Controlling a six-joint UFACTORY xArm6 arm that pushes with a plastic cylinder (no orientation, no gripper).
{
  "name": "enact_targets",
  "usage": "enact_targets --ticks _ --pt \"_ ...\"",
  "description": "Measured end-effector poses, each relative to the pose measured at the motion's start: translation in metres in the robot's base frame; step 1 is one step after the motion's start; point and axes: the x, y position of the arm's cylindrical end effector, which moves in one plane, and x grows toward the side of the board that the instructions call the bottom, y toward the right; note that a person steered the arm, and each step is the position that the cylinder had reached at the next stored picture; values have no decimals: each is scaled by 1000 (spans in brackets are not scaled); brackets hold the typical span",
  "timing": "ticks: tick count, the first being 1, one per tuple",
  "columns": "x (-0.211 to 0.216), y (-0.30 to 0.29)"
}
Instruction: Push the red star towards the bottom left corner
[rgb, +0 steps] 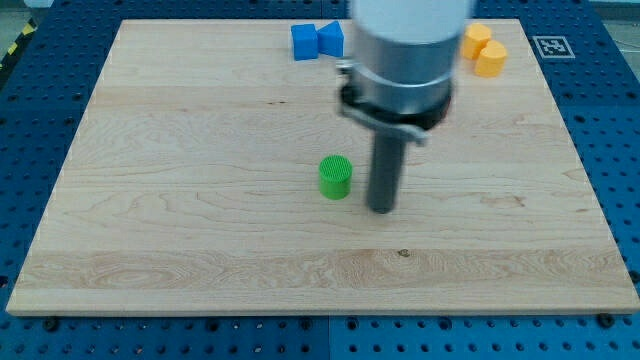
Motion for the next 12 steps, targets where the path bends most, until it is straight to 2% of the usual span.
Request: enact_targets --ticks 1,2,3,4,5,7,9,10,12 --pt "0 12" --pt "-24 81" --pt "-71 165" --pt "-134 206" --pt "-160 187" --pt "-159 59" --pt "-111 -55" --pt "-90 -91" --pt "-96 -62"
